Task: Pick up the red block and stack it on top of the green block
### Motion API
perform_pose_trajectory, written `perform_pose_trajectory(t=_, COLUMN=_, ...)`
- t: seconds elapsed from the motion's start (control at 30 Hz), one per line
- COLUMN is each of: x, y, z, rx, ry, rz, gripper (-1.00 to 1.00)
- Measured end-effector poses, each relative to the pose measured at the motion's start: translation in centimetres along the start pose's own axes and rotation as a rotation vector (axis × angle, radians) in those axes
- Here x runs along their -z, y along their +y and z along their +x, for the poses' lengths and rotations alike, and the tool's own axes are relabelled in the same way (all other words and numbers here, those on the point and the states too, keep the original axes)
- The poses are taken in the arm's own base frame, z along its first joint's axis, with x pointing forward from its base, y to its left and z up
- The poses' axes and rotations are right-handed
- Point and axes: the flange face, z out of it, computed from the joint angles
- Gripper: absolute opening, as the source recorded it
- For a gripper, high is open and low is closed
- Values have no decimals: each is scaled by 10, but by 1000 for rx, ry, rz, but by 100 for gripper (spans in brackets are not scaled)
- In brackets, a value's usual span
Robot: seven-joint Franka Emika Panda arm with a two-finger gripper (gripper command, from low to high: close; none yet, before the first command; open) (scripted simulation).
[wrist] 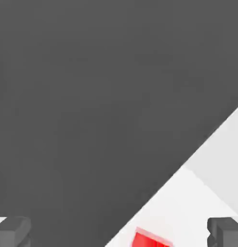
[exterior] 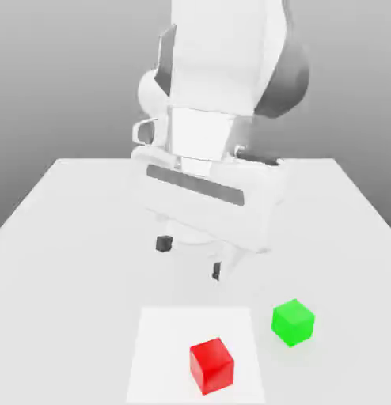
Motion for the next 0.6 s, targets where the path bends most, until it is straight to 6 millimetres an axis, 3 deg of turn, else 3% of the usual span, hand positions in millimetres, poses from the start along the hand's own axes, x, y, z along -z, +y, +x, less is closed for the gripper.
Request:
perform_pose_trajectory(t=0.23, x=-95, y=42, z=-19, rx=-239, ry=-56, rz=-170, gripper=0)
perform_pose_trajectory(t=0.4, x=-154, y=56, z=-26, rx=-269, ry=-63, rz=-189, gripper=0)
perform_pose_trajectory(t=0.43, x=-163, y=58, z=-26, rx=-269, ry=-63, rz=-190, gripper=-100)
perform_pose_trajectory(t=0.6, x=-163, y=58, z=-27, rx=-269, ry=-64, rz=-188, gripper=-100)
